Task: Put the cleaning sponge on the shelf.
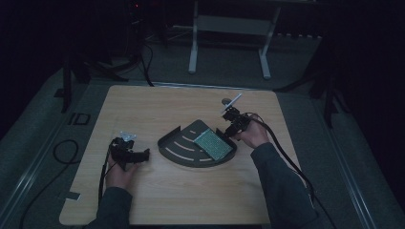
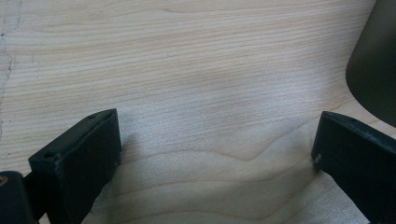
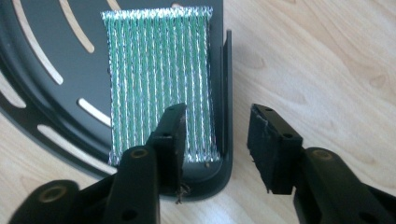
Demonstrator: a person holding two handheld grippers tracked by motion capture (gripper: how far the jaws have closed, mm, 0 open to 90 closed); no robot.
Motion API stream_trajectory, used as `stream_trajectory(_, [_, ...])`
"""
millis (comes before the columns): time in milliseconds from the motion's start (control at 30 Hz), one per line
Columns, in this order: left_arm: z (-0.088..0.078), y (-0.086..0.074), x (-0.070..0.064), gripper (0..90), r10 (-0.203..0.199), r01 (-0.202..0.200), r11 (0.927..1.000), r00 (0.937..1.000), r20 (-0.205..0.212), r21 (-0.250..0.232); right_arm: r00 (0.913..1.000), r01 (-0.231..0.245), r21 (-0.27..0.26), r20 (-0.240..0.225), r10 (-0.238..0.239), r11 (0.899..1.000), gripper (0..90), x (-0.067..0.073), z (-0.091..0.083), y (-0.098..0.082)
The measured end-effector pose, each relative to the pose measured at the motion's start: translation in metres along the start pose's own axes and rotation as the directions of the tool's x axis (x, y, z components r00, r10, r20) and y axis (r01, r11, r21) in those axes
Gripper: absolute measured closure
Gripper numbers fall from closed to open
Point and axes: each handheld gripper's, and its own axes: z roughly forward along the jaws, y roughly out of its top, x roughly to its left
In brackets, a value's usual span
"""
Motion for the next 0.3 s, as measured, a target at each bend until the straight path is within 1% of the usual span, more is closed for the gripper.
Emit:
stream_trajectory(200, [0.000, 0.000, 0.000, 1.7, 0.000, 0.000, 1.0000, 1.0000, 0.000, 0.000, 0.9997, -0.026, -0.009, 0.002, 0.026, 1.000, 51.1, -0.006, -0.002, -0.016])
stream_trajectory(300, [0.000, 0.000, 0.000, 1.7, 0.000, 0.000, 1.0000, 1.0000, 0.000, 0.000, 0.9995, -0.031, -0.016, -0.009, 0.031, 0.999, 51.0, -0.006, -0.003, -0.024])
